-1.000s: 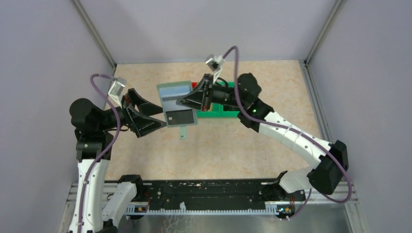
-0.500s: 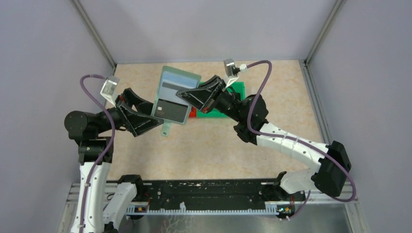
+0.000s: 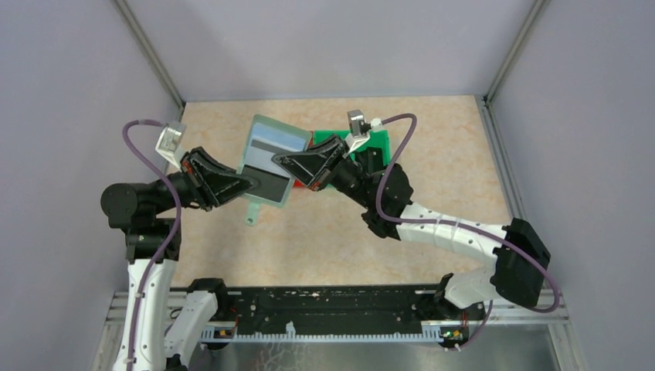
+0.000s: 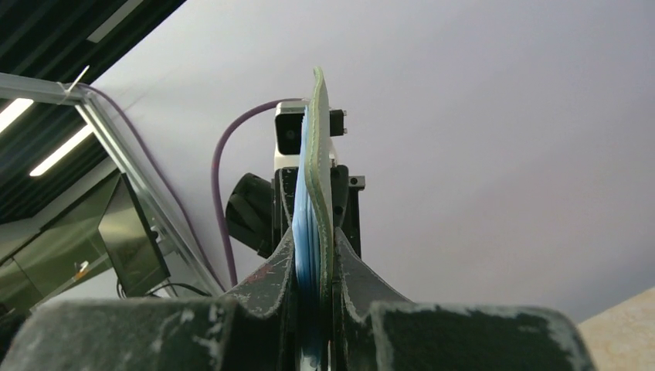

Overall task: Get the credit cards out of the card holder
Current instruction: Remove the credit card from the card holder.

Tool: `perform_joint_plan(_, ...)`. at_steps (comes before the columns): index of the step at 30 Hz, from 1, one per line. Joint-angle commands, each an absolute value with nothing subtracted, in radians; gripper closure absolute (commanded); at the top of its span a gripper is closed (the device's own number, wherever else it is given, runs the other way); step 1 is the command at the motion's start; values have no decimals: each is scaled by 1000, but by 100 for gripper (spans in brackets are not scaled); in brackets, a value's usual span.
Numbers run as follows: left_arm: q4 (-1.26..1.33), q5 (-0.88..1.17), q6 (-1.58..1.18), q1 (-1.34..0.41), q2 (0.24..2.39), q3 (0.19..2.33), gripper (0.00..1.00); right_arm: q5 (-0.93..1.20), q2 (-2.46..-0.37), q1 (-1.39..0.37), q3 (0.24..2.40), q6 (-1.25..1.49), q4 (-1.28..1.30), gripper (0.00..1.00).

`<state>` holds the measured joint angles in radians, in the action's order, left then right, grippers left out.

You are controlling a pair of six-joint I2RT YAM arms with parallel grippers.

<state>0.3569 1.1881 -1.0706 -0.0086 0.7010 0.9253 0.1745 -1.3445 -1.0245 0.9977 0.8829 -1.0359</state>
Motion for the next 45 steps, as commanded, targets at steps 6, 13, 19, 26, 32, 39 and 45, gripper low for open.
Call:
perform_joint_plan(6, 21, 1213, -646, -6, 719, 1021, 100, 270, -1213, -891, 917, 894, -1027, 38)
perform_joint_plan(13, -444, 1273, 25, -6, 758, 1148, 100, 621, -1207, -799, 1236, 499, -291, 18)
perform_joint_plan(19, -787, 1194, 557, -6, 777, 1234, 100, 641, -1245, -799, 1392, 200, 42, 1)
perform_joint_plan(26, -943, 1049, 847, -6, 808, 1272, 100, 671, -1279, -869, 1467, 53, 171, 1)
perform_joint_plan(32, -828, 910, 901, -7, 743, 1178, 100, 368, -1317, -987, 1467, -33, 151, 1)
perform_joint_plan(39, -654, 817, 738, -7, 728, 1159, 100, -79, -1212, -1175, 1109, -97, -383, 1)
perform_joint_plan(45, -706, 827, 551, -6, 830, 1282, 100, -237, -1275, -1288, 1041, -366, -585, 1)
